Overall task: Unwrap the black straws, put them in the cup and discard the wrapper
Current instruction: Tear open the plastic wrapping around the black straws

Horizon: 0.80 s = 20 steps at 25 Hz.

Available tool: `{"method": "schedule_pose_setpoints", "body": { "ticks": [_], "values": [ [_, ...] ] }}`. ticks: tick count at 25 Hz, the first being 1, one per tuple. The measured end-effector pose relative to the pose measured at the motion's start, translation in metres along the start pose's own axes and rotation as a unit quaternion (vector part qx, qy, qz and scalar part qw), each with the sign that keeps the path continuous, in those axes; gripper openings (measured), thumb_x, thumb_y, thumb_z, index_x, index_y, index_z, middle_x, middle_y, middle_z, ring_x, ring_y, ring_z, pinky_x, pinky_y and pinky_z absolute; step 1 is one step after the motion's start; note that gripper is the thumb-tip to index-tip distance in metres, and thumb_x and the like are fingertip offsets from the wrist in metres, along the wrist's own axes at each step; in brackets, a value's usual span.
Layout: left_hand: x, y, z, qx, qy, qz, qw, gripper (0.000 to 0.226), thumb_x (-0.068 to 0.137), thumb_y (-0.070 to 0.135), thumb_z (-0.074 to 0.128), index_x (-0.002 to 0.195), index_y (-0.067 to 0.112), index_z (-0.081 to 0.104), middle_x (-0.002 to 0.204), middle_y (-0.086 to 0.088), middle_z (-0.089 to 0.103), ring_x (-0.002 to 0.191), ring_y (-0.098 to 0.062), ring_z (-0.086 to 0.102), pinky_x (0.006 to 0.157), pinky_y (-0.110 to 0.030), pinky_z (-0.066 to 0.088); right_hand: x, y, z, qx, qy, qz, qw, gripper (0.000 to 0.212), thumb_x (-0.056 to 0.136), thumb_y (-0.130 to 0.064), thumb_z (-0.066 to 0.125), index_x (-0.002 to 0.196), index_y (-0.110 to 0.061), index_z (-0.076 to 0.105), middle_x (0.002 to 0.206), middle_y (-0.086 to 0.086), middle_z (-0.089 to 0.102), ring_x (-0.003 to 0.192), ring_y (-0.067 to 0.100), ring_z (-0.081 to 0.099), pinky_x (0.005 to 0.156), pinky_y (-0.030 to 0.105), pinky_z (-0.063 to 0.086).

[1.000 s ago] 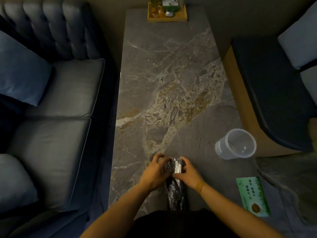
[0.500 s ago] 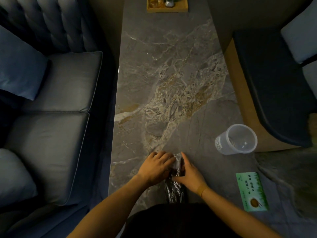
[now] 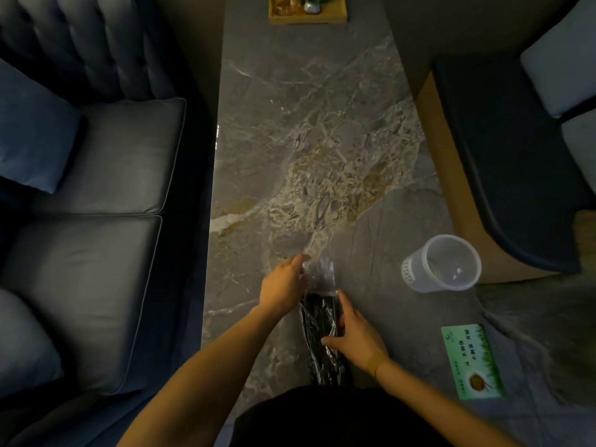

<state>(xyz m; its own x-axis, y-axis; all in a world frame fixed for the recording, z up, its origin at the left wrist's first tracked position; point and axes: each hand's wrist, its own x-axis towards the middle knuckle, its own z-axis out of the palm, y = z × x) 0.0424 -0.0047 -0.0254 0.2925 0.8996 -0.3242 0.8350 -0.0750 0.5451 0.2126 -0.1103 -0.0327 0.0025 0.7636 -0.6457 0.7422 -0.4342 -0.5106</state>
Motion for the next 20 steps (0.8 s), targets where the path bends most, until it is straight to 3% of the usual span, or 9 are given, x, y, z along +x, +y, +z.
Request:
{"method": "schedule_pose_setpoints", "body": {
  "ticks": [3, 5, 9, 12, 14, 17, 20],
  "values": [
    [0.006, -0.007, 0.006, -0.012, -0.025, -0.051, 0.998, 0.055, 0.086, 0.032, 0.063, 0.136, 0.031, 0.038, 0.129, -0.009, 0.053, 0.104, -0.033, 0.059, 0.079, -0.048, 0.054, -0.001, -0.001, 0.000, -0.033, 0.014, -0.017, 0.999, 0.110, 0.074, -0.045, 0.074, 0.148, -0.041, -0.007, 0.151, 0.006, 0.029, 0.120, 0.024, 0.054, 0.089, 0.039, 0.052],
    [0.002, -0.012, 0.013, 0.069, 0.000, -0.032, 0.997, 0.063, 0.084, 0.039, 0.064, 0.138, 0.032, 0.032, 0.131, -0.010, 0.044, 0.107, -0.035, 0.054, 0.079, -0.050, 0.054, -0.001, -0.003, 0.000, -0.070, 0.018, -0.036, 0.997, 0.105, 0.074, -0.047, 0.073, 0.146, -0.044, -0.004, 0.143, 0.001, 0.028, 0.111, 0.021, 0.055, 0.081, 0.035, 0.053],
    [-0.012, -0.021, 0.020, 0.149, 0.034, 0.066, 0.986, 0.054, 0.083, 0.034, 0.066, 0.131, 0.026, 0.042, 0.130, -0.006, 0.048, 0.111, -0.033, 0.053, 0.084, -0.045, 0.048, 0.002, -0.008, -0.002, -0.113, 0.031, -0.071, 0.991, 0.089, 0.074, -0.045, 0.071, 0.144, -0.040, 0.016, 0.141, -0.005, 0.021, 0.121, 0.021, 0.044, 0.089, 0.037, 0.053],
    [-0.027, -0.027, 0.020, 0.098, 0.062, 0.032, 0.993, 0.060, 0.082, 0.031, 0.068, 0.136, 0.025, 0.041, 0.130, -0.007, 0.049, 0.109, -0.031, 0.052, 0.084, -0.043, 0.048, 0.007, -0.015, -0.003, -0.126, 0.043, -0.077, 0.988, 0.078, 0.075, -0.056, 0.064, 0.140, -0.036, 0.026, 0.143, -0.004, 0.019, 0.126, 0.022, 0.038, 0.094, 0.037, 0.049],
    [-0.037, -0.034, 0.020, 0.127, 0.078, 0.064, 0.987, 0.056, 0.080, 0.026, 0.070, 0.130, 0.022, 0.047, 0.128, -0.009, 0.050, 0.104, -0.032, 0.056, 0.077, -0.041, 0.050, 0.012, -0.024, -0.004, -0.144, 0.053, -0.056, 0.987, 0.074, 0.074, -0.068, 0.057, 0.135, -0.033, 0.033, 0.141, -0.001, 0.026, 0.123, 0.023, 0.038, 0.094, 0.039, 0.047],
    [-0.044, -0.044, 0.015, 0.205, 0.039, 0.132, 0.969, 0.038, 0.080, 0.026, 0.068, 0.117, 0.021, 0.060, 0.135, -0.007, 0.054, 0.110, -0.031, 0.058, 0.076, -0.040, 0.050, 0.025, -0.048, -0.001, -0.201, 0.090, -0.025, 0.975, 0.075, 0.069, -0.078, 0.049, 0.121, -0.024, 0.043, 0.127, 0.004, 0.041, 0.112, 0.026, 0.043, 0.087, 0.041, 0.046],
    [-0.042, -0.046, 0.011, 0.220, -0.019, 0.146, 0.964, 0.043, 0.086, 0.031, 0.059, 0.128, 0.024, 0.056, 0.145, 0.003, 0.048, 0.124, -0.026, 0.050, 0.085, -0.039, 0.047, 0.036, -0.067, 0.002, -0.235, 0.105, 0.009, 0.966, 0.079, 0.068, -0.075, 0.055, 0.122, -0.018, 0.041, 0.126, 0.007, 0.045, 0.113, 0.031, 0.045, 0.086, 0.045, 0.044]
  ]
}}
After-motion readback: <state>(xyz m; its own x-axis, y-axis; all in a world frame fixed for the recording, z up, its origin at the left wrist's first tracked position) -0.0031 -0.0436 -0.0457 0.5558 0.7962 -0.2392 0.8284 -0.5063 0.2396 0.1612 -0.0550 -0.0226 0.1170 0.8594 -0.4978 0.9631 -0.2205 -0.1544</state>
